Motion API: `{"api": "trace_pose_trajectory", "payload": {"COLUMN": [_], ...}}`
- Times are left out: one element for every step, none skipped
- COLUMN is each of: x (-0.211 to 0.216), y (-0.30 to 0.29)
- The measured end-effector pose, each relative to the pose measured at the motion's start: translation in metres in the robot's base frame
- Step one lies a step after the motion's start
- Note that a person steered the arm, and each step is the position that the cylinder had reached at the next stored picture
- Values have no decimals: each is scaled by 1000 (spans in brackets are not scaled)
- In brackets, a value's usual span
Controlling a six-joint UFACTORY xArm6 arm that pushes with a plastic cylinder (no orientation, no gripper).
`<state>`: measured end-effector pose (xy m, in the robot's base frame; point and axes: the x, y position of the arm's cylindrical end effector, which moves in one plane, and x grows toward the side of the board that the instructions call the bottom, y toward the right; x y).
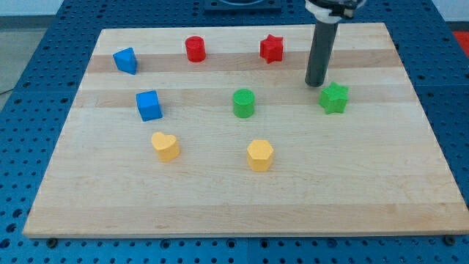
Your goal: Move the blue cube closer to green circle
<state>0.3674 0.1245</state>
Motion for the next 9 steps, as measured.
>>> {"api": "trace_pose_trajectory", "payload": {"x": [30,40,40,40,40,40,43,74,97], "y": [-16,-56,-113,-154,-153,-139,-126,-129,-173]}}
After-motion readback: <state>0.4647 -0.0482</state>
